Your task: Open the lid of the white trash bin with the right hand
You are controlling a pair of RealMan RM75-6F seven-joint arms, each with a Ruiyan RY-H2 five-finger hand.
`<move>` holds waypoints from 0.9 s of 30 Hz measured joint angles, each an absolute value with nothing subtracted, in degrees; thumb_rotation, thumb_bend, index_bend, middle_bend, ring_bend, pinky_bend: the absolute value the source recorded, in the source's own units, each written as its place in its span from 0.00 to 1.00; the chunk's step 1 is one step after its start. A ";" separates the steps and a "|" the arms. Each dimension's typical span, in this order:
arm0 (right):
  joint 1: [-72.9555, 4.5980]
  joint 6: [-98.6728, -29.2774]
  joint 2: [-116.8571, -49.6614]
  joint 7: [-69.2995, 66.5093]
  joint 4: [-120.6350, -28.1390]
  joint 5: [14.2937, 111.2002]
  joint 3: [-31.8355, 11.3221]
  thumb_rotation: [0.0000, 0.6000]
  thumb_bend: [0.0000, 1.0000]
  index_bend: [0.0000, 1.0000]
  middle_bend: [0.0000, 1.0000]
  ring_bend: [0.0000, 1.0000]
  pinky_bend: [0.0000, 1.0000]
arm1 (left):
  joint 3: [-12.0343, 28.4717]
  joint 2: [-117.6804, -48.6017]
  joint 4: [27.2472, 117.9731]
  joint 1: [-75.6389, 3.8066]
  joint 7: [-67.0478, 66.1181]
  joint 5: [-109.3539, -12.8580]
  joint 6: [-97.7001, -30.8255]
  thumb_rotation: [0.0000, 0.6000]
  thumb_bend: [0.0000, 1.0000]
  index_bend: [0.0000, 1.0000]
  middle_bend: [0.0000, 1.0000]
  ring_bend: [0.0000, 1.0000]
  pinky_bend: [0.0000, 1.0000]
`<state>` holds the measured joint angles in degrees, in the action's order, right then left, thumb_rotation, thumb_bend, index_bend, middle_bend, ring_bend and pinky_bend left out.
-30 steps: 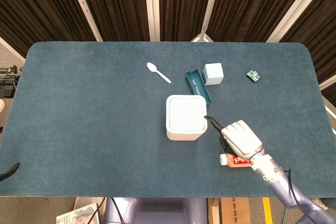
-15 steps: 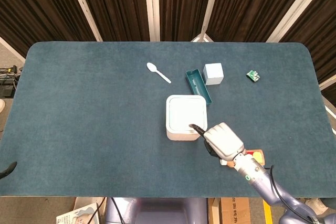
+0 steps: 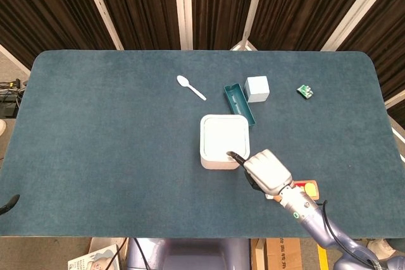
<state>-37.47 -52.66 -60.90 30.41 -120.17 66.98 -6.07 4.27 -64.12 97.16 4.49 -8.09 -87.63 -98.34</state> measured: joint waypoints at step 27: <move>-12.76 -87.10 -64.77 6.65 -100.58 82.67 -1.04 1.00 0.37 0.05 0.13 0.16 0.14 | 4.13 -64.45 97.41 4.49 -9.48 -87.71 -98.26 1.00 0.02 0.12 0.03 0.00 0.00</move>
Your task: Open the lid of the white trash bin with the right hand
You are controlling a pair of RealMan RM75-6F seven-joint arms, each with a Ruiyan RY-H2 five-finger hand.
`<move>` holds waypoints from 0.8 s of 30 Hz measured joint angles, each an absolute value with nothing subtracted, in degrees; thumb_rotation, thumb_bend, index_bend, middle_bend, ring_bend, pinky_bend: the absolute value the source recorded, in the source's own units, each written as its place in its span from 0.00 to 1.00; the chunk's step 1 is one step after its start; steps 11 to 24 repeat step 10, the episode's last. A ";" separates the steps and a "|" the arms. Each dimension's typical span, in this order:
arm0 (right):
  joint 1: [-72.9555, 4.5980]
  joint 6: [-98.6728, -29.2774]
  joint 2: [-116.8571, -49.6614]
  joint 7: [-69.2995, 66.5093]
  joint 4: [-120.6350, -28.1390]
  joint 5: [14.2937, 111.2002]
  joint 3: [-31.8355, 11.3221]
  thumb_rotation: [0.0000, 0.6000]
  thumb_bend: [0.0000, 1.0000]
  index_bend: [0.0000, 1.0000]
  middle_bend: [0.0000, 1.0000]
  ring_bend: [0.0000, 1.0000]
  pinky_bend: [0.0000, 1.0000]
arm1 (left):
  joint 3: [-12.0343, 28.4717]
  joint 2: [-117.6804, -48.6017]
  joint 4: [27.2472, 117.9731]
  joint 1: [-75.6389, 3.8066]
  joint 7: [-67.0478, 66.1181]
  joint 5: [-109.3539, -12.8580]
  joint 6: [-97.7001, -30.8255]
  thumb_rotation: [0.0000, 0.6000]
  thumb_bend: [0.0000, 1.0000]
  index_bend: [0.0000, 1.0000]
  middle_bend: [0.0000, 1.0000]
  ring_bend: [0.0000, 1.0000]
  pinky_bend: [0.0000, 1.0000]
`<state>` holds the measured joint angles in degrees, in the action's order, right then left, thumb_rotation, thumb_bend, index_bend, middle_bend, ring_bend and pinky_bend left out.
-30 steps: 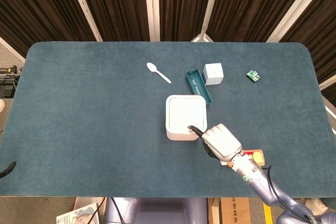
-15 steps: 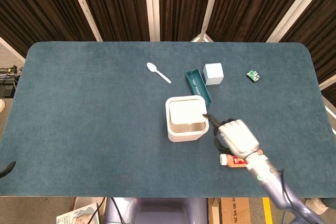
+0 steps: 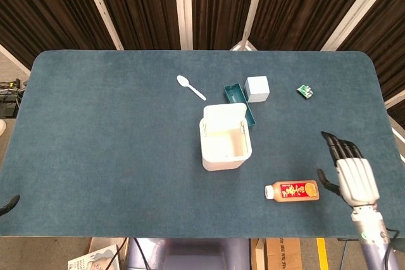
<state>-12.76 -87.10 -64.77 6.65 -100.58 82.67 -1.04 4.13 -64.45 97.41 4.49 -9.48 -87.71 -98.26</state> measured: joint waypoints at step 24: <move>-8.38 -91.23 -69.65 8.86 -93.31 85.63 -0.40 1.00 0.37 0.05 0.13 0.16 0.14 | 3.78 -64.26 97.08 4.06 -9.50 -88.03 -97.32 1.00 0.02 0.12 0.03 0.00 0.00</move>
